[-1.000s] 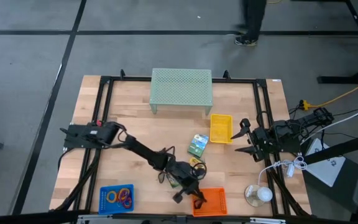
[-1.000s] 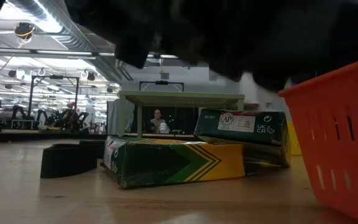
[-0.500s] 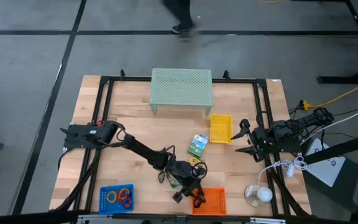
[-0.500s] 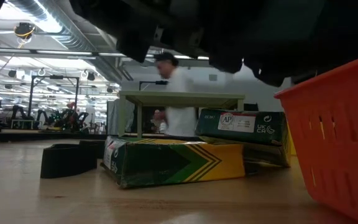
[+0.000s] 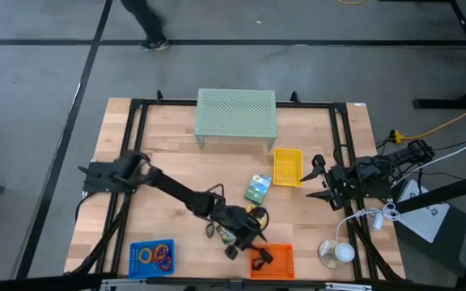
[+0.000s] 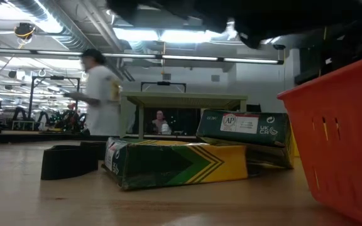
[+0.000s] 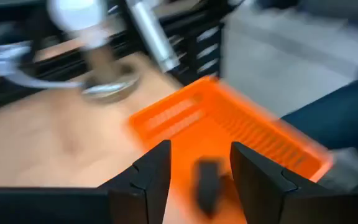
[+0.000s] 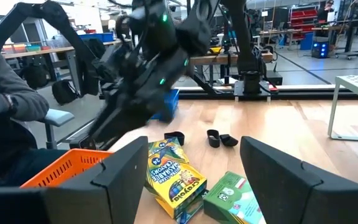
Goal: Pick & Place Office Desk Supplies
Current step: Put the black rubber band into the orange bin
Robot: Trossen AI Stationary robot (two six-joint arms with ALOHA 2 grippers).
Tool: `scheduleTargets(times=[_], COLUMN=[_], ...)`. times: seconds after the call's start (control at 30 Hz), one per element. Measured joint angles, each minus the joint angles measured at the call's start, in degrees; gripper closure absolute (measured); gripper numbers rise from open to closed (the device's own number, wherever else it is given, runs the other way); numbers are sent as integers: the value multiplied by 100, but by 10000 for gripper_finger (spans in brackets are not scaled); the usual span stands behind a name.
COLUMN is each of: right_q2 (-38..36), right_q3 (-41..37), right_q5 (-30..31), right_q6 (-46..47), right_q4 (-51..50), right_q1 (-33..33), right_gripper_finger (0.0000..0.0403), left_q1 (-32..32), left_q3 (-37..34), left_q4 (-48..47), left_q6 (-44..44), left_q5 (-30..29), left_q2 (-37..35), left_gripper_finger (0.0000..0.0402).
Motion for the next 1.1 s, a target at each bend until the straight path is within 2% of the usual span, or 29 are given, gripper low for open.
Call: scheduleTargets(times=[0.17, 0.33, 0.43, 0.53, 0.7, 0.8, 0.87, 1.0, 1.1], right_q2=[0, 0, 0, 0, 0, 0, 0, 0, 0], right_q3=[0, 0, 0, 0, 0, 0, 0, 0, 0], right_q5=[-20, -35, -27, -39, -39, -30, -15, -5, 5], right_q6=[2, 61, 153, 153, 142, 127, 125, 107, 105], right_q4=[2, 0, -2, 0, 0, 0, 2, 0, 2], right_q1=[0, -1, 0, -2, 0, 0, 0, -1, 0], right_gripper_finger=[147, 147, 147, 147, 147, 147, 147, 147, 147], left_q1=[-4, -13, 53, 167, 249, 245, 191, -5, -113], left_q3=[-465, -1496, -2304, -3060, -3766, -3775, -3783, -3779, -3778], left_q4=[-505, -545, -552, -551, -710, -1248, -1522, -1661, -1826], left_q6=[305, 273, -52, -779, -1723, -2160, -2446, -2747, -2968], left_q5=[-944, -1822, -2403, -2711, -2672, -2598, -2321, -1812, -1703], left_q2=[-825, -1848, -2423, -2831, -3171, -3253, -3258, -3259, -3240], left_gripper_finger=[246, 244, 244, 245, 245, 245, 245, 245, 245])
